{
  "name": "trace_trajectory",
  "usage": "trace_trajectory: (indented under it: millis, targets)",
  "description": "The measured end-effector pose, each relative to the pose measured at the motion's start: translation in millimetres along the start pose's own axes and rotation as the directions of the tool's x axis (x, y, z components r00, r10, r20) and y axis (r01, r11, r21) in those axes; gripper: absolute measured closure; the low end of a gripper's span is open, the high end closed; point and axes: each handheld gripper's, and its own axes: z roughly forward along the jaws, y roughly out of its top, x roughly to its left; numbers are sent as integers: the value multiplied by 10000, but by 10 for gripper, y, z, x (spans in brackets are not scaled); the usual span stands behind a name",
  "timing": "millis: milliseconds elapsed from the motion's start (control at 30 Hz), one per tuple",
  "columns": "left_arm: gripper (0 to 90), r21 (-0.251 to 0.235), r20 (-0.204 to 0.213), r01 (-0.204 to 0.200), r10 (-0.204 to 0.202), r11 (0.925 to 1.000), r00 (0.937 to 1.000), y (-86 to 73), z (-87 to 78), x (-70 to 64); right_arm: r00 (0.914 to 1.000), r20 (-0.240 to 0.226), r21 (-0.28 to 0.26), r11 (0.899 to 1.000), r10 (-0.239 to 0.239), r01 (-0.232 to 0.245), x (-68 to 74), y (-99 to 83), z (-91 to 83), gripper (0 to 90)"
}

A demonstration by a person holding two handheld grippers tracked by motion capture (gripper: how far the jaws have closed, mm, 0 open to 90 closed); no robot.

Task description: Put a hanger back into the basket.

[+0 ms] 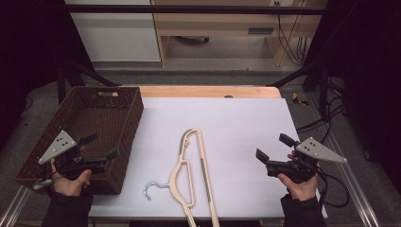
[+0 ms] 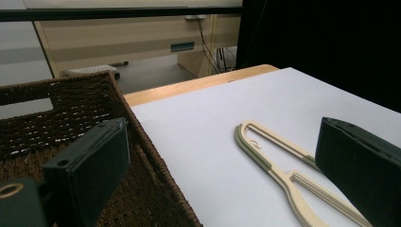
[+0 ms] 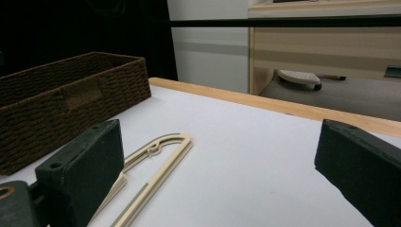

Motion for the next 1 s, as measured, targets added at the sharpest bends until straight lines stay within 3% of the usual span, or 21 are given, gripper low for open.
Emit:
trace_trajectory:
  millis: [233, 433, 500, 533, 633, 667, 700, 733, 867, 967, 1000]
  targets:
    - [35, 25, -70, -28, 28, 10000, 10000, -9, 1, 7, 9995, -235, 169, 9996, -215, 219, 153, 52, 42, 32]
    - [35, -63, -134, -59, 58, 10000, 9999, 0, -14, 1, 9951, -927, 868, 9953, -338, 419, 456, 49, 223, 68]
    - [35, -76, -132, -24, 23, 10000, 9999, -2, -11, -4, 9942, -994, 984, 9938, -418, 517, 495, 42, 251, 76]
    - [35, -32, -142, -72, 72, 10000, 9999, -2, -13, -3, 9895, -1287, 1381, 9869, -658, 836, 617, 14, 335, 87]
    - [35, -78, -142, -12, 11, 10000, 9999, -1, -10, -8, 9862, -1502, 1708, 9806, -700, 957, 724, -12, 397, 97]
    - [35, -72, -149, -42, 41, 10000, 9999, 0, -9, -12, 9785, -1869, 2109, 9693, -867, 1262, 865, -53, 475, 115]
    - [35, -72, -149, -42, 41, 10000, 9999, 0, -9, -12, 9785, -1869, 2109, 9693, -867, 1262, 865, -53, 475, 115]
    - [35, -61, -154, -57, 56, 10000, 9999, -1, -5, -12, 9717, -2168, 2396, 9598, -942, 1465, 986, -96, 550, 123]
    - [35, -59, -162, -43, 42, 10000, 9999, -3, -6, -6, 9616, -2558, 2715, 9473, -994, 1702, 1125, -174, 654, 142]
    - [35, -77, -160, -49, 48, 10000, 9999, -2, -4, -8, 9440, -3097, 3228, 9212, -1142, 2174, 1292, -311, 810, 170]
    - [35, -77, -160, -49, 48, 10000, 9999, -2, -4, -8, 9440, -3097, 3228, 9212, -1142, 2174, 1292, -311, 810, 170]
